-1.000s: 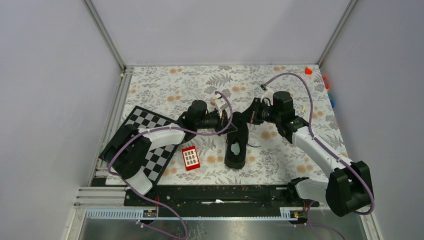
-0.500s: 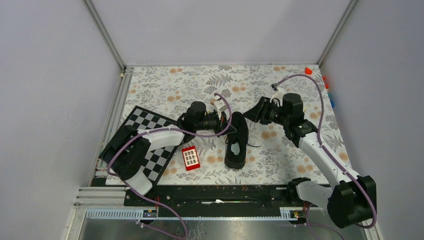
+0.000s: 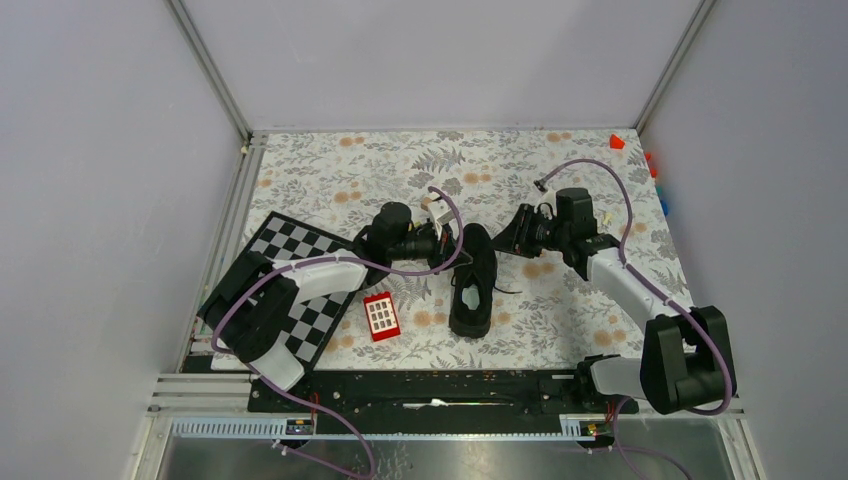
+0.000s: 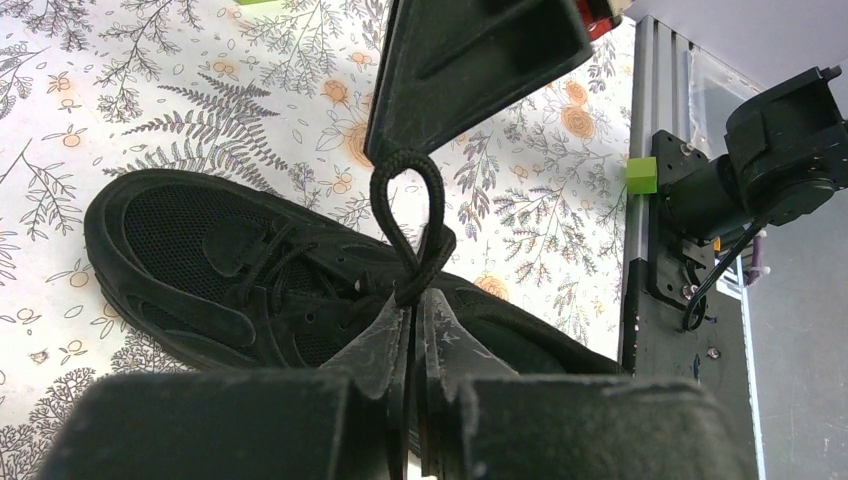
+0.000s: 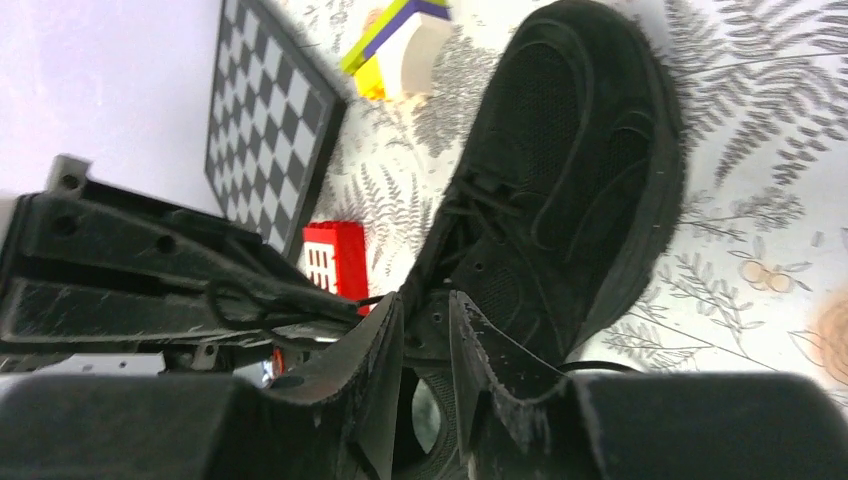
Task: Tie the shoes
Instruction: Wrap the shoelace around the shoelace.
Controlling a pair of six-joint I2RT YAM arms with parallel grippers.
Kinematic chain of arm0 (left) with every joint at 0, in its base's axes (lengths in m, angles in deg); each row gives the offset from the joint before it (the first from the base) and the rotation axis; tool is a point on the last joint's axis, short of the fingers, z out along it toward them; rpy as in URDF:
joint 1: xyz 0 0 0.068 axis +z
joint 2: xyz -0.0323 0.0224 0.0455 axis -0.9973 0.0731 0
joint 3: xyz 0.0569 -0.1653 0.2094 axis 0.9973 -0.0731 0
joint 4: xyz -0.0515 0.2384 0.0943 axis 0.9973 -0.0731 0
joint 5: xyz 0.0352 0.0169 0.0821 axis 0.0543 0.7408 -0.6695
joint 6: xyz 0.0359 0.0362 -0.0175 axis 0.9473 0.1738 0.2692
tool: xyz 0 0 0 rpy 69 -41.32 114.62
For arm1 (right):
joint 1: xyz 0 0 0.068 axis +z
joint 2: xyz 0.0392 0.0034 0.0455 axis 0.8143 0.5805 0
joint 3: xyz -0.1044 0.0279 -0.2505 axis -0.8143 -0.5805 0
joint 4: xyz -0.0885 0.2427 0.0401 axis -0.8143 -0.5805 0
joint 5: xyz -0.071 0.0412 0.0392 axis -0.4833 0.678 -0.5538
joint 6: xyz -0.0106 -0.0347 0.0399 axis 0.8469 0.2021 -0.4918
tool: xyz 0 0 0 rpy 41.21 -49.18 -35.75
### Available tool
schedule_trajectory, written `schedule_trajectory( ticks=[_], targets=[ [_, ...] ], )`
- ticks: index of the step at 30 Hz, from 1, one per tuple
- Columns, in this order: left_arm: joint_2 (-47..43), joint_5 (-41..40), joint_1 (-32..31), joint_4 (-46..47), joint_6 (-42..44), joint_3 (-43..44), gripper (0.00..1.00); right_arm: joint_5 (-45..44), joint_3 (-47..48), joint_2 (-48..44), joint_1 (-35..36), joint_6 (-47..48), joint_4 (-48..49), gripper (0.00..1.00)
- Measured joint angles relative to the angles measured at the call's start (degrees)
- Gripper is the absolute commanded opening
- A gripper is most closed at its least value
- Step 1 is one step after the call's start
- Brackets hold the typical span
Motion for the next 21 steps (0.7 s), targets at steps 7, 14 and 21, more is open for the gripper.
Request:
schedule_trajectory(
  ticks=[7,14,21],
  targets=[
    [0.0,0.0,0.0,-0.6,0.6,0.0,0.00,6.4,0.0,0.0,0.0,0.3,2.3,0.29],
    [0.0,0.0,0.0,-0.7,0.8,0.0,0.00,7.7,-1.7,-2.9,0.1,3.2,2.0,0.47],
    [0.0,0.0,0.0,-1.6,1.0,0.0,0.00,7.8,-5.1,-9.4,0.4,8.9,2.1,0.52]
  ],
)
